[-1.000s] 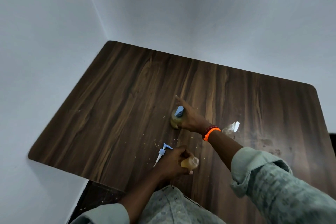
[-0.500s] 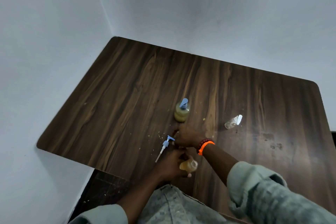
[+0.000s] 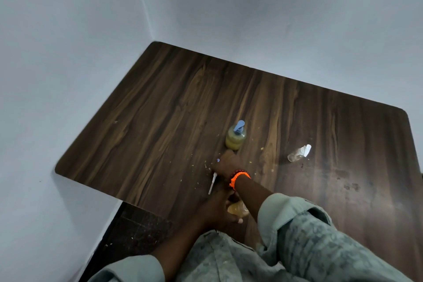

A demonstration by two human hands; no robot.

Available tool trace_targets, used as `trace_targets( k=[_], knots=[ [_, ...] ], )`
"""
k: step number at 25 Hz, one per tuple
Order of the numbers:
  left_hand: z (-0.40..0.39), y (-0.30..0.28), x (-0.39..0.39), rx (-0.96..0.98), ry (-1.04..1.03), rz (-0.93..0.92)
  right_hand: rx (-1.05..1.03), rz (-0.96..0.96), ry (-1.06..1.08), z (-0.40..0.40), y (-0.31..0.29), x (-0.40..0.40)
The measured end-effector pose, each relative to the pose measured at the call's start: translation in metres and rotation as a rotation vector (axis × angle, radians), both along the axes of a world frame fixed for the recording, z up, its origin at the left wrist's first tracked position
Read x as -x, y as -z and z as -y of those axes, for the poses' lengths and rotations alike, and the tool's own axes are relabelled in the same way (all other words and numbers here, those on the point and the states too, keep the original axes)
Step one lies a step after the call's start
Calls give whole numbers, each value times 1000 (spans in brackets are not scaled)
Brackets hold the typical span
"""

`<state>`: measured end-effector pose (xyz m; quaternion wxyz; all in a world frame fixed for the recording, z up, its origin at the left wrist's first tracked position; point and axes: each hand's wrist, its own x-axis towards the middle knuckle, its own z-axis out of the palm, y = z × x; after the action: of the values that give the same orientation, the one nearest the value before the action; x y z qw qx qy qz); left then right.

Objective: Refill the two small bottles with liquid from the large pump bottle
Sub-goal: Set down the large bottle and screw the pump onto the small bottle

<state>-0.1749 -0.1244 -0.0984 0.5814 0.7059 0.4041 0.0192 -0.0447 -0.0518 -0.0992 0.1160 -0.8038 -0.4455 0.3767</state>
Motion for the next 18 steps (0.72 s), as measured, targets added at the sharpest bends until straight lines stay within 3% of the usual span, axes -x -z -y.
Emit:
trace_targets(
  k=[5, 10, 18],
  knots=[
    [-3, 4, -10, 70, -22, 38, -253, -165, 269, 51, -66, -49],
    [-4, 5, -26, 100, 86, 45, -562, -143, 546, 141, -112, -70],
    [-9, 3, -53, 133, 56, 147, -690, -42, 546, 193, -120, -71]
  ],
)
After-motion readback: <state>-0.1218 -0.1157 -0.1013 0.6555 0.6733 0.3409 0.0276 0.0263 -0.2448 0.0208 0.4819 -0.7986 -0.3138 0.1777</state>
